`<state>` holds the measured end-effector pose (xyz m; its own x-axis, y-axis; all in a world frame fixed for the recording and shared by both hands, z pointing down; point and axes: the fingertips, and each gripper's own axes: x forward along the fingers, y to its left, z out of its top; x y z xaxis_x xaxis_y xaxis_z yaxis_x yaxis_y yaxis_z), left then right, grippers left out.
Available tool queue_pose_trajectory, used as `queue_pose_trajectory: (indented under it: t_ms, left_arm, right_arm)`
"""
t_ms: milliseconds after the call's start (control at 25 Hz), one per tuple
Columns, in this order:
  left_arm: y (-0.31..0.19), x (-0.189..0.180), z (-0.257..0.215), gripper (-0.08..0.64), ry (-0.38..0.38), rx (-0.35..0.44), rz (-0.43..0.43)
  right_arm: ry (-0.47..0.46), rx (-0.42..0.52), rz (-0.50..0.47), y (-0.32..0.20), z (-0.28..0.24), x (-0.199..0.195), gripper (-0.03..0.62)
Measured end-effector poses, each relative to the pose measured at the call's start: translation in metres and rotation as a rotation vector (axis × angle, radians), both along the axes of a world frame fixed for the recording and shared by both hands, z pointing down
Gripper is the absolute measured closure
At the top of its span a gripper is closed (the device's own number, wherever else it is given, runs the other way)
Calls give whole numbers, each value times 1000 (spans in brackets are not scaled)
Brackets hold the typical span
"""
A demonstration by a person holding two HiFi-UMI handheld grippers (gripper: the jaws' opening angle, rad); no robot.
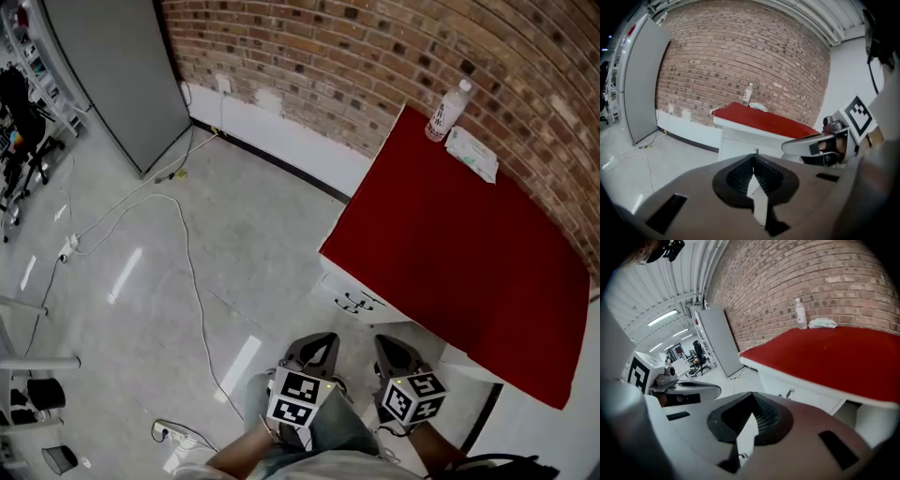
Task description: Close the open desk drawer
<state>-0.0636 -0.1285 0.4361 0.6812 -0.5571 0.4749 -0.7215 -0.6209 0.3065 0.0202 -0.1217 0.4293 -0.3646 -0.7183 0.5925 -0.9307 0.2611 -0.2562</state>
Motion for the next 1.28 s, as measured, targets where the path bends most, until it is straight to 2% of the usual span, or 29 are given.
queue_pose_trajectory:
  t_ms: [200, 320, 560, 720, 880, 1280]
  left_arm:
    - [15, 4, -100, 549, 21, -6, -23]
    - [21, 8, -153, 549, 25, 18, -52]
    - [27, 18, -222, 549, 57, 45, -85]
    - [38, 24, -239, 549, 67, 63, -92]
    - [47, 30, -237, 549, 75, 60, -103]
    - [49, 39, -238, 549, 69, 71, -115]
  right_arm:
    - [17, 48, 25, 7, -105, 12, 594]
    - [40, 80, 21, 9, -161, 16, 594]
    - [57, 181, 33, 12, -244, 28, 594]
    - [57, 211, 62, 29, -256, 36, 594]
    - [33, 189, 94, 48, -244, 41, 594]
    - [61, 177, 36, 53, -236, 26, 594]
